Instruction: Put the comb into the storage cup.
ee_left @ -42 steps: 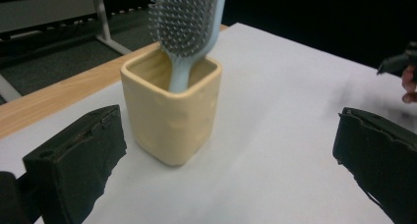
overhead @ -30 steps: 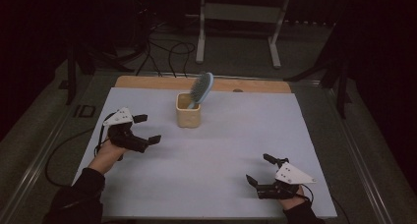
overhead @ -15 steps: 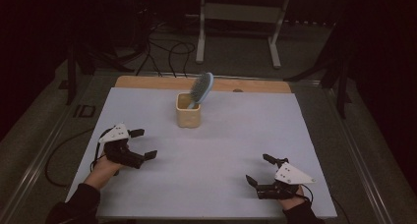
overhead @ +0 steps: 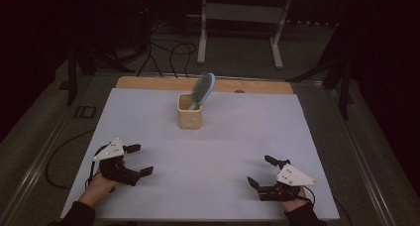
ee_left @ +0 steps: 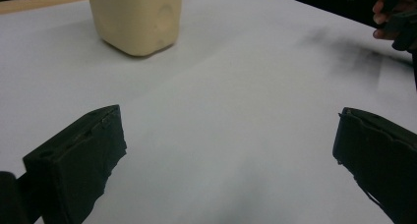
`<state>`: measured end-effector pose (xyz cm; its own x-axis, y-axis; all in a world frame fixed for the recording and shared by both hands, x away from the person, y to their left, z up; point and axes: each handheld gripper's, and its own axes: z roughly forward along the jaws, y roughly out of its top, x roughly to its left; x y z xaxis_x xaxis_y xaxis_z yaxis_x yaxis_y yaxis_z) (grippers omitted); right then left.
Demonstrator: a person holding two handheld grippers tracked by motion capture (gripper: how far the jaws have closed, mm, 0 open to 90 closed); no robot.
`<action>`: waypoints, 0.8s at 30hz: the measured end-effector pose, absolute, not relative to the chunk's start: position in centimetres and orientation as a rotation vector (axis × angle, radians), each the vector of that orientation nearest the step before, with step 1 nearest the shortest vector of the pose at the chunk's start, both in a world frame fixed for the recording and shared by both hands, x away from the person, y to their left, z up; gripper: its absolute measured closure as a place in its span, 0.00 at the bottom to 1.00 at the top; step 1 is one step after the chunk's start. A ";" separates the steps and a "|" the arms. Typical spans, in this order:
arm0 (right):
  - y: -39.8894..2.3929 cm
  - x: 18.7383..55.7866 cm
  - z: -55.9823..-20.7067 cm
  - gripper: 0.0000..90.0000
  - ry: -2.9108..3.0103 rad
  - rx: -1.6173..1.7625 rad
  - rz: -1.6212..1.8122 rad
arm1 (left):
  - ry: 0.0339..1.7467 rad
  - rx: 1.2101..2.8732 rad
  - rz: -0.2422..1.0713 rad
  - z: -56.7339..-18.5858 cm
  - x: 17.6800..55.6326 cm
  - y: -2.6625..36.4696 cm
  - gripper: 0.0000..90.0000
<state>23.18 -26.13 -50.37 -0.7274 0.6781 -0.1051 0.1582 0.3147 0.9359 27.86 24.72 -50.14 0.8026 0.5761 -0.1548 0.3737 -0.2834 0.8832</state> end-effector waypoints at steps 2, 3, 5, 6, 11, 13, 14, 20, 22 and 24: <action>-26.1 23.2 -50.3 0.10 2.098 0.736 1.412 | 0.723 1.909 0.240 -50.3 27.4 24.8 0.00; -26.1 23.1 -50.3 0.10 2.098 0.735 1.410 | 0.725 1.910 0.242 -50.4 27.3 24.9 0.00; -26.2 23.1 -50.3 0.10 2.097 0.737 1.411 | 0.731 1.922 0.261 -50.5 26.8 25.0 0.00; -26.2 23.1 -50.3 0.10 2.098 0.739 1.410 | 0.733 1.922 0.260 -50.5 26.6 25.1 0.00; -26.1 23.1 -50.3 0.10 2.101 0.737 1.408 | 0.757 1.908 0.269 -50.9 25.5 25.6 0.00; -26.1 23.1 -50.3 0.10 2.101 0.736 1.408 | 0.769 1.889 0.257 -51.0 25.2 25.9 0.00; -26.1 23.1 -50.3 0.10 2.102 0.734 1.406 | 0.766 1.890 0.260 -51.0 25.0 26.0 0.00; -26.1 23.1 -50.3 0.10 2.102 0.735 1.405 | 0.780 1.884 0.284 -51.0 24.0 26.4 0.00; -26.2 23.1 -50.3 0.10 2.102 0.736 1.406 | 0.781 1.891 0.296 -51.1 23.7 26.4 0.00; -26.2 23.1 -50.3 0.10 2.101 0.731 1.407 | 0.783 1.911 0.316 -51.2 23.6 26.3 0.00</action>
